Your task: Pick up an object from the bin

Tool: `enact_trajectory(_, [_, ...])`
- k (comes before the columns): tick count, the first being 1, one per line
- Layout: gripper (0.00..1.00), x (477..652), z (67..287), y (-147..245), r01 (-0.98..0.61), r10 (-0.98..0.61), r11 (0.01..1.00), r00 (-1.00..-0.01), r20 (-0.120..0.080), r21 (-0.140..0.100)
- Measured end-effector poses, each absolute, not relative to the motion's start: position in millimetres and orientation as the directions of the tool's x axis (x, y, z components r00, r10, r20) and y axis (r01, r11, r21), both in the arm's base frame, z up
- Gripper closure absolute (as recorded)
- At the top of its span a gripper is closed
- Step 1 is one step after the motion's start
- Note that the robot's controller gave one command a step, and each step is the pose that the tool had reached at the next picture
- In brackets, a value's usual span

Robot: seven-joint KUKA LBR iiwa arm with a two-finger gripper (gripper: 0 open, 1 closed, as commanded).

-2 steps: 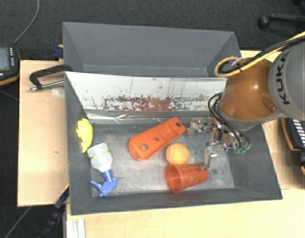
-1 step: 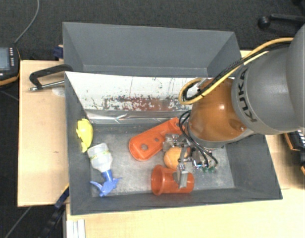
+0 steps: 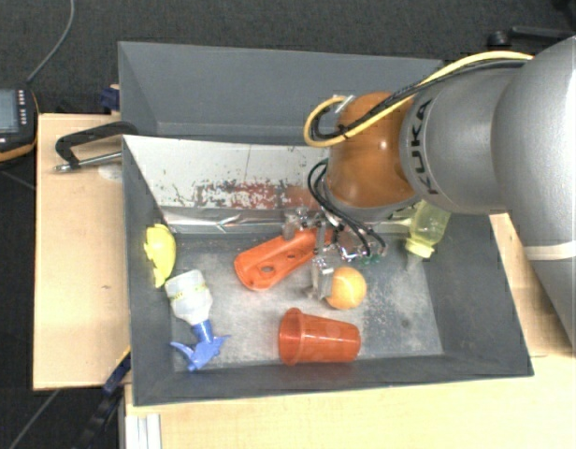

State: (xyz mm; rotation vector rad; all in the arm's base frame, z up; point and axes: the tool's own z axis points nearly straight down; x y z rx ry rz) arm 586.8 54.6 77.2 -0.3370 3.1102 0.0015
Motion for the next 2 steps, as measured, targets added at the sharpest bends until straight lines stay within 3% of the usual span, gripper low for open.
enact_trajectory(1, [1.00, 573.2, 71.1, 18.4, 0.037, 0.037, 0.999, -0.999, -0.005, 0.004])
enact_trajectory(2, [1.00, 573.2, 71.2, 18.5, 0.036, 0.036, 0.999, -0.999, -0.005, 0.003])
